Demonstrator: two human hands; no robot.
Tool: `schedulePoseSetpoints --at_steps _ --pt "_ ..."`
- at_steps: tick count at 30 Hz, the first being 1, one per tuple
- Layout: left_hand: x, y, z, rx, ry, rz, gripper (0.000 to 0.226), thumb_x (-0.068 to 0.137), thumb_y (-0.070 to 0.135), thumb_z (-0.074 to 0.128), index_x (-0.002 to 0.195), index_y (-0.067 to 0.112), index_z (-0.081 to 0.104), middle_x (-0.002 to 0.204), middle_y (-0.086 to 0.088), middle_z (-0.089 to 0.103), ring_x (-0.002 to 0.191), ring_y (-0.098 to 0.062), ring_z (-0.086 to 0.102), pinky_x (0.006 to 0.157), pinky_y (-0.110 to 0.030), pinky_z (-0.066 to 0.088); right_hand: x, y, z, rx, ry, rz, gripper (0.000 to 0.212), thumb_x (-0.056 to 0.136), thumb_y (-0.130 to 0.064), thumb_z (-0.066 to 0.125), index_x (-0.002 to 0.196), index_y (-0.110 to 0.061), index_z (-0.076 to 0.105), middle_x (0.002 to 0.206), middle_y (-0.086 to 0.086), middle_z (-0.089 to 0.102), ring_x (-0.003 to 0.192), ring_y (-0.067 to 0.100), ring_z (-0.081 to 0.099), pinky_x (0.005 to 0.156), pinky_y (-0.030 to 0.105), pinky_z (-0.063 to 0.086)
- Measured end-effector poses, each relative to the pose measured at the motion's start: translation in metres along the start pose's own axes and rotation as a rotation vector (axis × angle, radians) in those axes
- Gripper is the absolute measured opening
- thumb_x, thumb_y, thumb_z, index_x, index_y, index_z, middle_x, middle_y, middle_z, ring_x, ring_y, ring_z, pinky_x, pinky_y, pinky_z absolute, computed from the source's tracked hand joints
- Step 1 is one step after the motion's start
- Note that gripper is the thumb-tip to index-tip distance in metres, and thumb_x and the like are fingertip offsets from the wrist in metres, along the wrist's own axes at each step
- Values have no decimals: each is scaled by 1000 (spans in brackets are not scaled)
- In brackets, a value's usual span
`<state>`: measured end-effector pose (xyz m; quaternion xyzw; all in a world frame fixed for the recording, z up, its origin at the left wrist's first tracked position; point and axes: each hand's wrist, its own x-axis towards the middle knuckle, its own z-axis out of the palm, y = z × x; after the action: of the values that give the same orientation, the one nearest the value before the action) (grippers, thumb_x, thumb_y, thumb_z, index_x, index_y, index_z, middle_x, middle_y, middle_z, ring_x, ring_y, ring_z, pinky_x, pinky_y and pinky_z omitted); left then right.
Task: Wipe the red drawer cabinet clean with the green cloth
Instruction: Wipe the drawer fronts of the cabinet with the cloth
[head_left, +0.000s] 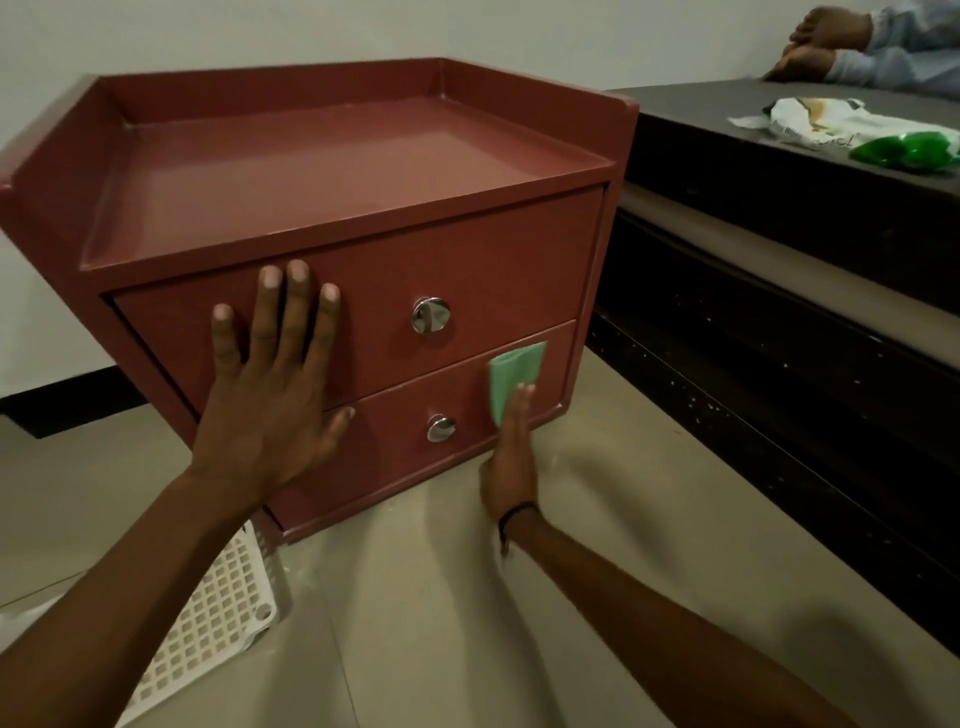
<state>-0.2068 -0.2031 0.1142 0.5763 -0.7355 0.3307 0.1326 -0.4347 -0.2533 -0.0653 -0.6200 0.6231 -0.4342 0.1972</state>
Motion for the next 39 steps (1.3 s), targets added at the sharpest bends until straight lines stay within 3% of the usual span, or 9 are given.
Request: schedulePoseSetpoints --at_steps 4,9,15,23,26,28,32,35,39 --pt "1 -2 -3 3 -14 14 119 75 45 76 158 5 1 165 -19 -12 152 -36 -13 118 -59 -10 77 -6 -32 12 96 494 85 85 0 52 153 7 1 162 25 9 150 36 17 122 39 18" --pt "1 2 0 9 -3 6 118 73 41 74 158 5 0 164 -17 -17 152 -35 -16 117 -58 -14 -14 -52 15 84 22 164 94 79 20 43 157 -8 -1 166 11 -6 152 25 11 120 37 28" --pt "1 3 0 10 -15 -9 111 78 40 66 158 4 -2 162 -16 -21 150 -34 -20 116 -59 -13 -56 -66 22 205 -91 48 102 75 28 42 158 -18 3 166 -2 3 133 -14 14 96 -11 12" --pt "0 3 -5 -2 -35 -9 117 73 40 72 158 5 0 164 -17 -15 151 -34 -17 118 -57 -14 -53 -82 38 -31 21 -98 100 75 29 36 158 -13 -2 165 3 -17 153 18 -10 117 13 19" --pt "0 2 -6 9 -30 4 117 72 41 73 159 6 2 165 -17 -11 153 -35 -11 119 -57 -12 -47 -55 28 -269 -36 -262 105 68 28 35 158 -14 1 165 4 -14 153 22 -7 91 18 51" --pt "-1 1 -7 17 -32 11 118 72 41 74 159 6 2 165 -17 -12 153 -35 -11 119 -57 -11 -48 -50 25 -304 -37 -308 105 68 27 35 158 -14 1 165 4 -15 153 22 -8 90 18 51" --pt "-2 2 -10 19 -36 0 120 70 41 74 159 6 2 164 -17 -13 153 -35 -11 119 -56 -12 -62 -115 52 160 12 142 99 78 19 45 155 -8 -12 163 13 -19 152 24 -11 124 35 13" --pt "-2 2 -12 6 -42 10 118 71 41 74 159 6 3 165 -17 -11 153 -34 -11 119 -55 -12 -56 -163 64 443 18 496 94 77 18 39 150 2 -18 162 19 -20 151 27 -17 122 28 -3" --pt "-4 -2 -15 -4 -46 26 118 70 40 74 159 7 4 165 -16 -10 154 -34 -9 121 -56 -6 -56 -171 63 527 12 532 92 80 19 36 153 -2 -17 162 17 -19 151 24 -15 115 19 -1"
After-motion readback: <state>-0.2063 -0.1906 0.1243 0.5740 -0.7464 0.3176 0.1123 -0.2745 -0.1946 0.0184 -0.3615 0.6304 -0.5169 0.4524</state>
